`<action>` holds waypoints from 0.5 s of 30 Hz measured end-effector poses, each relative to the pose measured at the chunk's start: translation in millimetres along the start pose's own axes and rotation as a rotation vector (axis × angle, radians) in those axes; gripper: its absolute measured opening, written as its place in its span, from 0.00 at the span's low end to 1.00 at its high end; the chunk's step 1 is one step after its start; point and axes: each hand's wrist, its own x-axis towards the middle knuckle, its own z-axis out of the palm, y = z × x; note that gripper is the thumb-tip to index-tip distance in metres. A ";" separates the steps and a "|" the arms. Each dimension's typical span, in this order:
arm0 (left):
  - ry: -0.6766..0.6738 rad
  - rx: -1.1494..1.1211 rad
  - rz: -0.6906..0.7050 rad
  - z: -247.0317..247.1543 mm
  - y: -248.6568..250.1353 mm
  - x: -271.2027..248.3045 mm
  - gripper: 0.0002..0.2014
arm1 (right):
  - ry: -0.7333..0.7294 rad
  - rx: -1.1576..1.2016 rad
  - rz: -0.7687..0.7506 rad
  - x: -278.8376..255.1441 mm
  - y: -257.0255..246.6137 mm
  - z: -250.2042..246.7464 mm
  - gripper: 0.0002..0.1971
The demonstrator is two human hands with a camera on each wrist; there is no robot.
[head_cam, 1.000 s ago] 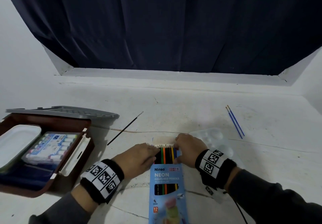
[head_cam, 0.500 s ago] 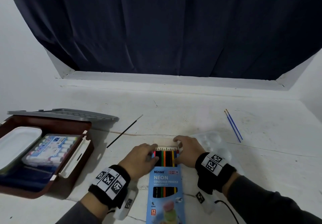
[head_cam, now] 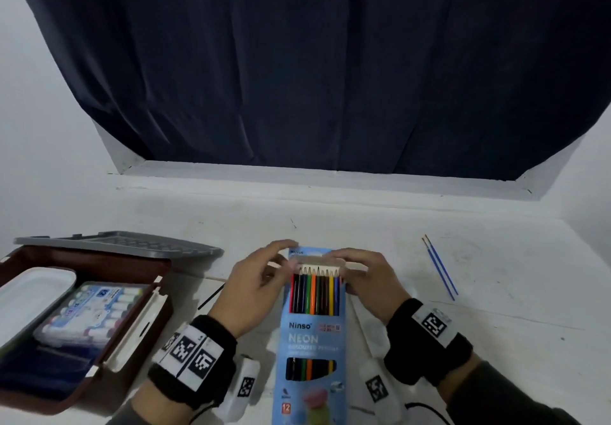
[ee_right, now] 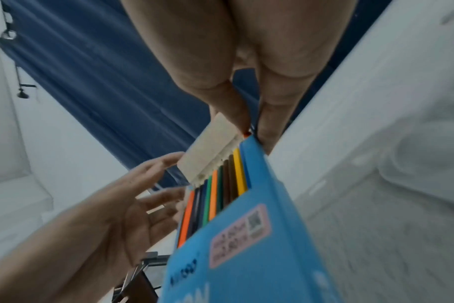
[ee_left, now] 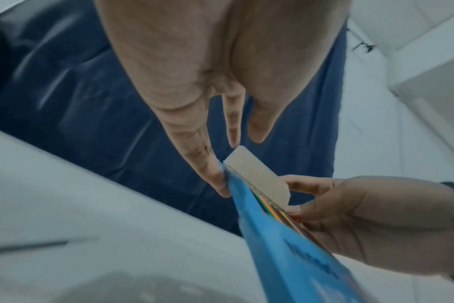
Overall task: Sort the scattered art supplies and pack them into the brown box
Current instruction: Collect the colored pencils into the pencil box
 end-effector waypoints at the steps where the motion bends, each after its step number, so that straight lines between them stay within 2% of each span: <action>1: 0.010 0.005 0.033 -4.4 10.2 4.2 0.11 | 0.004 0.056 -0.042 0.6 -9.6 -2.6 0.18; 4: 0.017 -0.125 0.066 -17.8 35.1 14.2 0.12 | 0.036 0.134 -0.133 3.0 -34.3 -9.8 0.16; 8: 0.017 -0.076 0.147 -29.2 48.8 18.7 0.01 | 0.062 -0.020 -0.297 0.6 -57.7 -16.1 0.19; 10: 0.026 -0.050 0.140 -29.8 44.6 18.2 0.04 | 0.031 -0.073 -0.282 -3.6 -61.4 -17.9 0.20; 13: 0.065 0.019 0.155 -27.1 35.9 12.6 0.06 | -0.045 -0.093 -0.181 -13.8 -54.6 -18.1 0.20; 15: 0.095 0.030 0.181 -23.9 31.1 7.5 0.07 | -0.030 -0.134 -0.204 -20.7 -45.7 -16.1 0.17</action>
